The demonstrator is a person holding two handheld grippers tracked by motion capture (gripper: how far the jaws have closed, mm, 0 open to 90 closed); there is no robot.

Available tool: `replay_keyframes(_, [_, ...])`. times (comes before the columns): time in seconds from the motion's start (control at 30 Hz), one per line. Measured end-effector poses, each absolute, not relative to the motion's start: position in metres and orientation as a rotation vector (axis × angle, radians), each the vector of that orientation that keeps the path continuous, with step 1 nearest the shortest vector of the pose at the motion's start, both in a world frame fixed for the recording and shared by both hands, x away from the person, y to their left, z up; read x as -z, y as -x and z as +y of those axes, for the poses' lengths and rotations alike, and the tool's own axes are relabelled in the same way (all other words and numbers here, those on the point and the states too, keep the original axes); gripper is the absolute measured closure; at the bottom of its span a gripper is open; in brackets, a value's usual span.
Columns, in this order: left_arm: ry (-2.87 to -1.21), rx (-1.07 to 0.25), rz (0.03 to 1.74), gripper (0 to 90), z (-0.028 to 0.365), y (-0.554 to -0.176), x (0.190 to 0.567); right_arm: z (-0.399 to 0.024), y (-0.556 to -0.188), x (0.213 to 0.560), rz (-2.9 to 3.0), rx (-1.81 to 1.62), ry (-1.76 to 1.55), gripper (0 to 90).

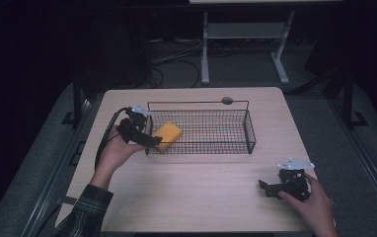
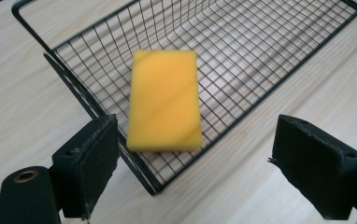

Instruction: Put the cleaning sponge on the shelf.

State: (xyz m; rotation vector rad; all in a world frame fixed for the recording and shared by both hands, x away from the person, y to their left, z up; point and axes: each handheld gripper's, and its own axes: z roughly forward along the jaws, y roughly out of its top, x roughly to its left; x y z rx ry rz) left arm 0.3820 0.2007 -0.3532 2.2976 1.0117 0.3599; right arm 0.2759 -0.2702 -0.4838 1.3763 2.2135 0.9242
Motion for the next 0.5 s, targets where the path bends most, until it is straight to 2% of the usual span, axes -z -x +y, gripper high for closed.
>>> replay_keyframes(0.5, [-2.247, -0.402, 1.017, 14.9, 0.219, -0.338, 0.39, -0.27, -0.276, 0.484, 2.214, -0.924, -1.376, 0.0])
